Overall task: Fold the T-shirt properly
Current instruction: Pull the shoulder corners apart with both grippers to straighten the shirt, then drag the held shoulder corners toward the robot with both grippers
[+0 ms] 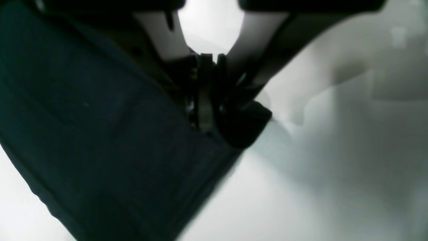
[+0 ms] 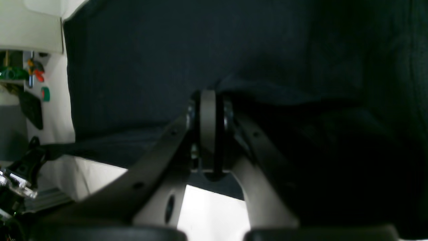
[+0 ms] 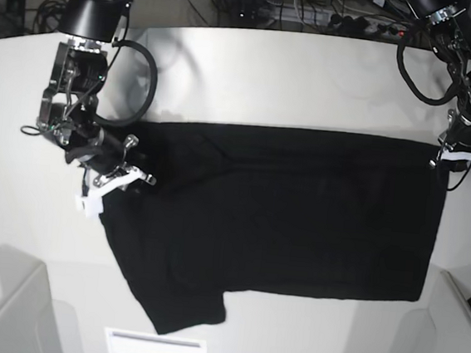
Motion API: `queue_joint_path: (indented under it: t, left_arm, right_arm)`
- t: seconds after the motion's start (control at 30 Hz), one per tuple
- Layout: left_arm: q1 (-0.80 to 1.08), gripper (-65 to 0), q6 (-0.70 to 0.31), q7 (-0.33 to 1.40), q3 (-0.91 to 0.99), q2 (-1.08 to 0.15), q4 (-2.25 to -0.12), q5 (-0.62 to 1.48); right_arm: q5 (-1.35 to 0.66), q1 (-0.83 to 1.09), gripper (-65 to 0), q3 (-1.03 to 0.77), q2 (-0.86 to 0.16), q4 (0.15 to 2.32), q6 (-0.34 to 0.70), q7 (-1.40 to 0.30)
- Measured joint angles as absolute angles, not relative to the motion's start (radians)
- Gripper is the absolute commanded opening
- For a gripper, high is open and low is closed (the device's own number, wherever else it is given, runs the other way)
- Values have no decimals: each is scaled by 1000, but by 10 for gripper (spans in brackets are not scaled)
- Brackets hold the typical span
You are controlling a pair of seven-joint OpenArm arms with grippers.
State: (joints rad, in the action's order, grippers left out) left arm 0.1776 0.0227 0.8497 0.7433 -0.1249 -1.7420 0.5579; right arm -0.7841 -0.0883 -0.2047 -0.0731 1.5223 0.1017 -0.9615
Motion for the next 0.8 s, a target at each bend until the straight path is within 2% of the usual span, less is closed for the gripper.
queue_joint_path:
  t: [0.27,0.5,0.8]
  left_arm:
    - [102,-650,22,958,743,-144,-1742,562]
    - [85,-650,23,961,743,-144,-1721,560]
    - [56,-650,23,962,741,-186,-1612,554]
  right_arm:
    - [-784,-107,-650,-196,-61,1504,102,-935]
    - [-789,-116,-650,-87,-62,1458,102,-859]
    - [-784,-118,-650,-81,-68,1402,101,-823]
